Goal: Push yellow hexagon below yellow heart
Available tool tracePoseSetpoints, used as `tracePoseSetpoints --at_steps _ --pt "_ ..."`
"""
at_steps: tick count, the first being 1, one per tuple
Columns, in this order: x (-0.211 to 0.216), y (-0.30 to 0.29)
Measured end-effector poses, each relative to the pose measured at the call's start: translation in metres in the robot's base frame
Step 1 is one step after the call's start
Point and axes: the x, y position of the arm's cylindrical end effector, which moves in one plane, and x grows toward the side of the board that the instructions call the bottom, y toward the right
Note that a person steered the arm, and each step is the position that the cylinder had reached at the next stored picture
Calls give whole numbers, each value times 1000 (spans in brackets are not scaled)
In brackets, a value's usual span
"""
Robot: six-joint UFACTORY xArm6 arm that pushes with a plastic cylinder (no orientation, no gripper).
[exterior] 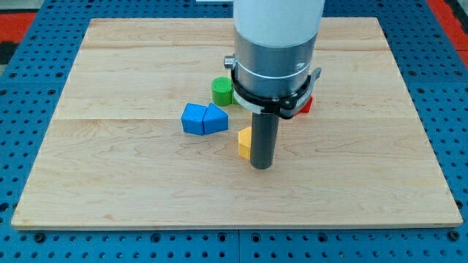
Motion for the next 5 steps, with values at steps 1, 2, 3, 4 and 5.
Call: tracePoseSetpoints --at_steps 1,2,3,4,5 --pt "14 -20" --pt "17 -34" --pt "7 -25" --pt "-3 -25" --pt "-15 -25"
